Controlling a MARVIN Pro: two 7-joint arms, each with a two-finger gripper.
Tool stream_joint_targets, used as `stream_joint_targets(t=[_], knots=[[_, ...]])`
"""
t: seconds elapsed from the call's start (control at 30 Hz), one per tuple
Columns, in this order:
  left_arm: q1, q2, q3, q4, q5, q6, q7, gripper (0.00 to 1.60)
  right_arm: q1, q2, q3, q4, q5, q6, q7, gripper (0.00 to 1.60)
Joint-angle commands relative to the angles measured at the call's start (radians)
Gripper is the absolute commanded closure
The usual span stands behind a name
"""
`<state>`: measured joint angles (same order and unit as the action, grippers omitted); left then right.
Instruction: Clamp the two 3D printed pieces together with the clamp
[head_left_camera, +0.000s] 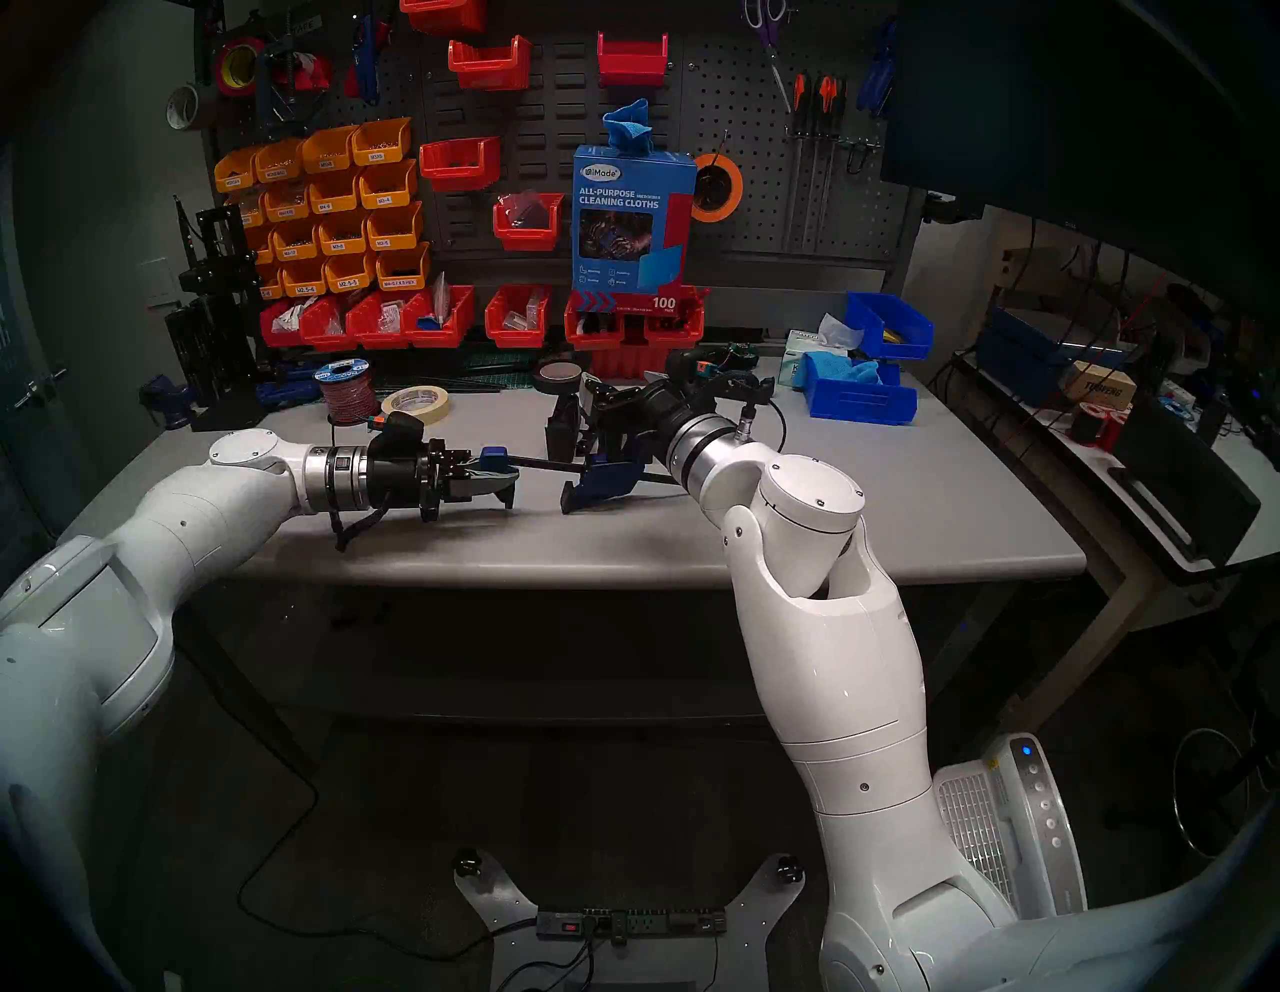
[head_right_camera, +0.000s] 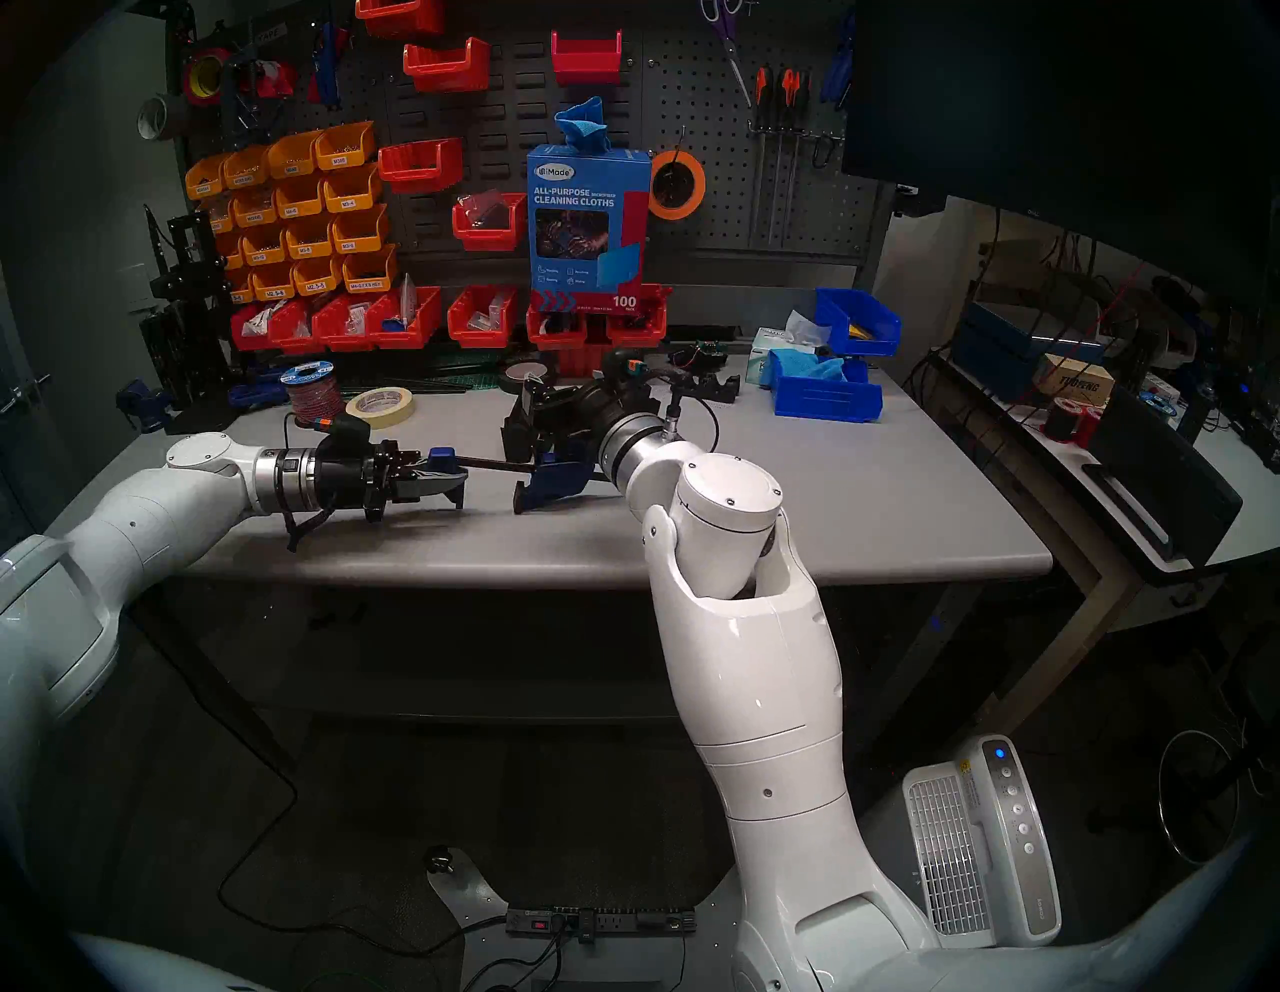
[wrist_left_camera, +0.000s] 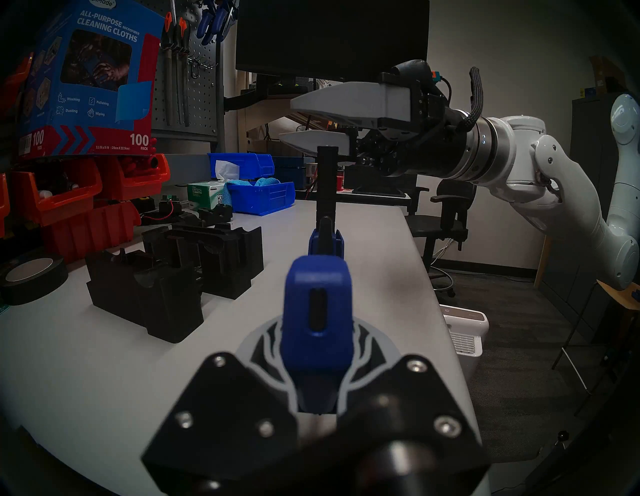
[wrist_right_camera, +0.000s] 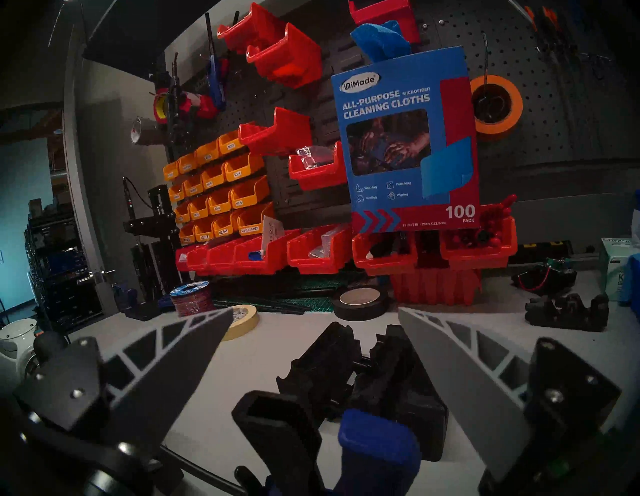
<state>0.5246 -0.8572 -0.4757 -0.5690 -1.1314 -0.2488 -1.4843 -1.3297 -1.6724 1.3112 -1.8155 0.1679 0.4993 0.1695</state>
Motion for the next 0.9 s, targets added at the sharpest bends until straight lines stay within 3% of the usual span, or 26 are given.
stream_joint_targets(t=[0.0,0.33,0.53,0.87], knots=[[-0.042,0.000,-0.013,-0.005,-0.027,0.000,0.001,1.60,0.011,0.004,-0.034,-0.069,0.000,0.000,-0.040,0.00],[-0.042,0.000,-0.011,-0.005,-0.029,0.000,0.001,1.60,-0.007,0.016,-0.080,-0.088,-0.022,0.016,-0.124,0.00],[-0.043,0.000,-0.010,-0.006,-0.030,0.000,0.001,1.60,-0.010,0.021,-0.112,-0.075,-0.063,0.022,-0.230,0.00],[-0.044,0.001,-0.007,-0.005,-0.033,-0.001,0.001,1.60,-0.015,0.029,-0.171,-0.071,-0.022,0.029,-0.311,0.00]])
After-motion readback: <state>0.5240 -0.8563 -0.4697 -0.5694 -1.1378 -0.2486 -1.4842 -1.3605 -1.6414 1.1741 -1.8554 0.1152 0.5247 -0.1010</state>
